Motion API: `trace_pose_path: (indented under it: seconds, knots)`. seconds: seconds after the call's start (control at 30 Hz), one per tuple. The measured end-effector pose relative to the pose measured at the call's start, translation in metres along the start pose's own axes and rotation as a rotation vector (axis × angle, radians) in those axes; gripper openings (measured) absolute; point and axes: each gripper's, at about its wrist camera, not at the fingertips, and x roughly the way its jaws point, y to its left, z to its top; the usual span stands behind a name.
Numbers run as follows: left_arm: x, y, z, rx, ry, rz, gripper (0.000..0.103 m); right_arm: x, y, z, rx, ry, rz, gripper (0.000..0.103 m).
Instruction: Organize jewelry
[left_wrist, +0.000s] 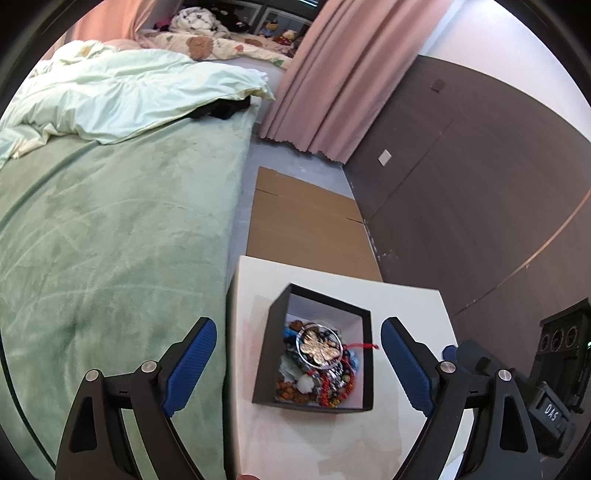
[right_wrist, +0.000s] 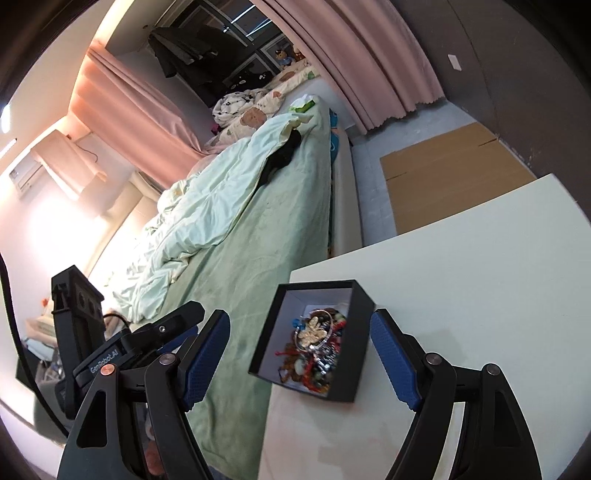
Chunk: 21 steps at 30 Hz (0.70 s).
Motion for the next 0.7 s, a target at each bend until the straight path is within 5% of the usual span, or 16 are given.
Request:
trace_pose_path:
  seconds: [0.2, 0.3, 0.43, 0.7]
  knots:
    - [-0.014, -0.02, -0.017, 0.059, -0.014, -0.007, 0.091, -0.038, -0.012, -0.004, 0.008, -0.052, -0.046, 0.08]
    - [-0.022, -0.029, -0.024, 0.085, -0.018, -0.014, 0.091, -0.053, -0.02, -0.009, 0.036, -0.072, -0.059, 0.094]
    - [-0.033, -0.044, -0.033, 0.129, -0.038, -0.036, 0.103, -0.068, -0.019, -0.011, 0.022, -0.091, -0.091, 0.095]
    - [-0.057, -0.061, -0.048, 0.196, -0.1, -0.034, 0.103, -0.102, -0.023, -0.016, -0.013, -0.128, -0.148, 0.103]
